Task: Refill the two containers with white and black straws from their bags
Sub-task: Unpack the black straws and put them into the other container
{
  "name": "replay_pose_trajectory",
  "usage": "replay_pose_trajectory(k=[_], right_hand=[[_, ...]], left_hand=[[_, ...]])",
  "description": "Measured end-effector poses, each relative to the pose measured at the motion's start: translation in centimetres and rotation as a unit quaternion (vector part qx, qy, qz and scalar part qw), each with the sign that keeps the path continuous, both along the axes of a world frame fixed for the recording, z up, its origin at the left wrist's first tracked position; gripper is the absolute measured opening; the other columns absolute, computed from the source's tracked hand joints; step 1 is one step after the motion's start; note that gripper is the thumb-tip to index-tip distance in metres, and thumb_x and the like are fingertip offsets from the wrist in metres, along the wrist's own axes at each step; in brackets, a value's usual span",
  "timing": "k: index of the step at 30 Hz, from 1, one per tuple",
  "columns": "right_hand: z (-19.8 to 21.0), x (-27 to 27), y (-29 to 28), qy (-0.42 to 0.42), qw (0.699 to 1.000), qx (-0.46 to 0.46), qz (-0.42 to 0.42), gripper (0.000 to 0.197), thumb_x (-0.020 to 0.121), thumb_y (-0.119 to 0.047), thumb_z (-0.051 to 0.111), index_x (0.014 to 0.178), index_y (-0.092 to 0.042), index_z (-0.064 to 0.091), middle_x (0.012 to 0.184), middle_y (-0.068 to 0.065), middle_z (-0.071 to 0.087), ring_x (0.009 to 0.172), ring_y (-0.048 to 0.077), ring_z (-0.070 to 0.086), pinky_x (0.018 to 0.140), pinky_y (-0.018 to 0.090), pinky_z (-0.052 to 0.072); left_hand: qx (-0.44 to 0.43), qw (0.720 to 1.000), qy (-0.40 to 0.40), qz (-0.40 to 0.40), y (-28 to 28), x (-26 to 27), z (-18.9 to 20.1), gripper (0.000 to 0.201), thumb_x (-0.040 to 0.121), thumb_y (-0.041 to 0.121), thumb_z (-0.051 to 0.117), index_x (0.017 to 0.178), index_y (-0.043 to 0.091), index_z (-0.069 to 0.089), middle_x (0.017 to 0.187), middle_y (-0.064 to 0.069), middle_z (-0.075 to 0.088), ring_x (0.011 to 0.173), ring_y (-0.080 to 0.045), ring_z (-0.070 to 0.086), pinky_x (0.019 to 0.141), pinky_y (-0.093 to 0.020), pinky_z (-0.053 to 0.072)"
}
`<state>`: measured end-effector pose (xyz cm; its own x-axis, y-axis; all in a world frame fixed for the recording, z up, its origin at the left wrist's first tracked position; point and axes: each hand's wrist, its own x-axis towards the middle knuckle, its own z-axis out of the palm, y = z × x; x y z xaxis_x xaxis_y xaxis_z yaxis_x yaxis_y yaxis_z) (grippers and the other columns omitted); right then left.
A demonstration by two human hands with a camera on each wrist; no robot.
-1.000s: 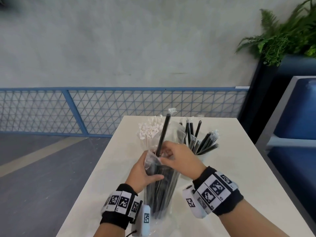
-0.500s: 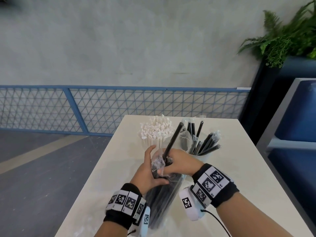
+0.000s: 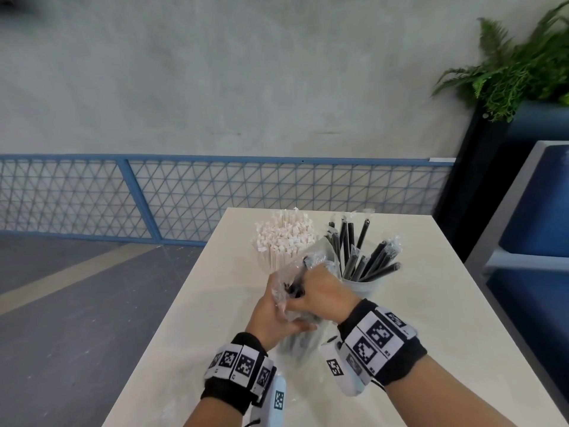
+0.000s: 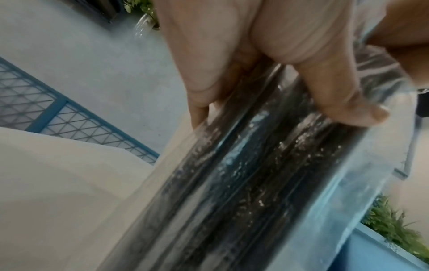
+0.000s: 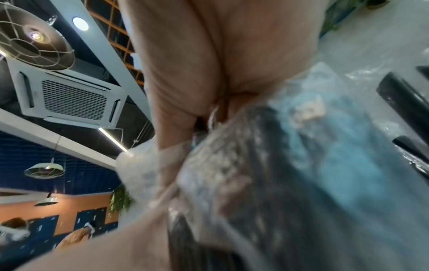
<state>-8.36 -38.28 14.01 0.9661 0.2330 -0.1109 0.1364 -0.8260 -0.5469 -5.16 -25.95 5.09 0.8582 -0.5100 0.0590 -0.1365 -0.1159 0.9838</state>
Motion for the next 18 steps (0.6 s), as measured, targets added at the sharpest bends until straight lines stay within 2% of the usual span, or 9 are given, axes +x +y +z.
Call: replay_pose_trajectory(k=[2, 5, 8, 11, 12, 14, 15, 16, 18], right_hand=[[0.4, 0.5, -0.7, 0.038, 0.998, 0.040, 0.012, 0.036, 0.084, -0.014, 0.061, 0.057, -0.020, 0.039, 0.054, -0.005, 0.042, 0.039, 0.000, 0.042, 0.043, 0.012, 0.033], [1.1, 1.1, -1.4, 0.032, 0.999, 0.036, 0.023, 0.035, 0.081, -0.008, 0.063, 0.057, -0.021, 0.041, 0.056, -0.005, 0.044, 0.046, 0.002, 0.044, 0.047, 0.014, 0.036], [1.3, 1.2, -1.1, -0.018, 0.999, -0.012, 0.027, 0.038, 0.077, -0.008, 0.066, 0.054, -0.022, 0.038, 0.056, -0.008, 0.040, 0.050, 0.002, 0.038, 0.045, 0.013, 0.032], [2.0, 1.3, -1.0, -0.061, 0.998, -0.003, 0.011, 0.021, 0.077, -0.013, 0.068, 0.068, -0.011, 0.049, 0.061, -0.010, 0.042, 0.055, 0.005, 0.042, 0.047, 0.011, 0.034], [2.3, 1.2, -0.9, -0.075, 0.997, 0.001, 0.010, 0.013, 0.077, -0.014, 0.068, 0.079, -0.009, 0.055, 0.064, -0.010, 0.045, 0.059, 0.007, 0.045, 0.049, 0.008, 0.036], [1.9, 1.6, -0.9, -0.071, 0.997, -0.015, 0.005, 0.023, 0.079, -0.015, 0.067, 0.100, -0.006, 0.062, 0.080, -0.002, 0.059, 0.071, 0.010, 0.051, 0.058, 0.003, 0.036], [1.3, 1.7, -0.6, -0.049, 0.998, -0.036, 0.005, 0.027, 0.082, -0.015, 0.065, 0.106, -0.005, 0.061, 0.092, 0.004, 0.063, 0.079, 0.014, 0.054, 0.066, 0.007, 0.037], [0.8, 1.6, -0.2, -0.034, 0.998, -0.060, 0.005, 0.027, 0.085, -0.015, 0.061, 0.109, -0.003, 0.060, 0.102, 0.009, 0.065, 0.086, 0.018, 0.057, 0.074, 0.014, 0.040], [-0.8, 1.7, 0.1, -0.021, 0.997, -0.077, -0.010, 0.027, 0.089, -0.019, 0.054, 0.106, 0.001, 0.060, 0.105, 0.017, 0.066, 0.096, 0.028, 0.061, 0.081, 0.025, 0.041]], left_hand=[[0.008, 1.000, 0.005, 0.019, -0.1, 0.5, -0.5, 0.095, 0.059, -0.003, 0.083, 0.133, 0.022, 0.030, 0.117, 0.006, 0.058, 0.102, 0.007, 0.060, 0.082, -0.018, 0.053], [0.008, 0.999, -0.003, 0.035, -0.4, 1.3, -0.9, 0.092, 0.061, 0.004, 0.083, 0.128, 0.039, 0.031, 0.122, 0.002, 0.058, 0.114, -0.011, 0.059, 0.093, -0.033, 0.052], [-0.001, 0.999, -0.011, 0.050, -0.6, 1.5, -0.5, 0.082, 0.068, -0.006, 0.075, 0.120, 0.045, 0.036, 0.116, 0.012, 0.056, 0.114, -0.014, 0.055, 0.092, -0.032, 0.049], [-0.037, 0.998, 0.001, 0.047, -0.4, 1.3, 1.1, 0.078, 0.062, 0.003, 0.080, 0.121, 0.034, 0.041, 0.106, 0.019, 0.054, 0.101, -0.005, 0.056, 0.089, -0.030, 0.047], [-0.025, 0.998, -0.010, 0.051, -0.3, 1.2, 1.7, 0.080, 0.061, 0.005, 0.081, 0.127, 0.024, 0.040, 0.105, 0.018, 0.055, 0.098, -0.002, 0.056, 0.089, -0.028, 0.046], [-0.024, 0.999, -0.008, 0.038, 0.3, 1.1, 1.5, 0.089, 0.056, 0.011, 0.086, 0.131, 0.014, 0.037, 0.115, 0.006, 0.060, 0.104, -0.009, 0.061, 0.091, -0.030, 0.049], [-0.022, 0.999, 0.002, 0.023, 0.4, 1.0, 1.1, 0.092, 0.054, 0.011, 0.087, 0.131, 0.013, 0.036, 0.119, -0.002, 0.061, 0.108, -0.015, 0.062, 0.093, -0.032, 0.050], [-0.005, 1.000, 0.004, 0.019, 0.5, 0.7, 0.6, 0.093, 0.054, 0.008, 0.088, 0.131, 0.013, 0.035, 0.120, -0.005, 0.061, 0.109, -0.015, 0.062, 0.093, -0.031, 0.051], [0.029, 0.999, -0.008, 0.029, 0.4, 0.4, -0.4, 0.089, 0.056, 0.004, 0.087, 0.128, 0.018, 0.038, 0.112, 0.000, 0.065, 0.099, -0.005, 0.066, 0.088, -0.020, 0.051]])
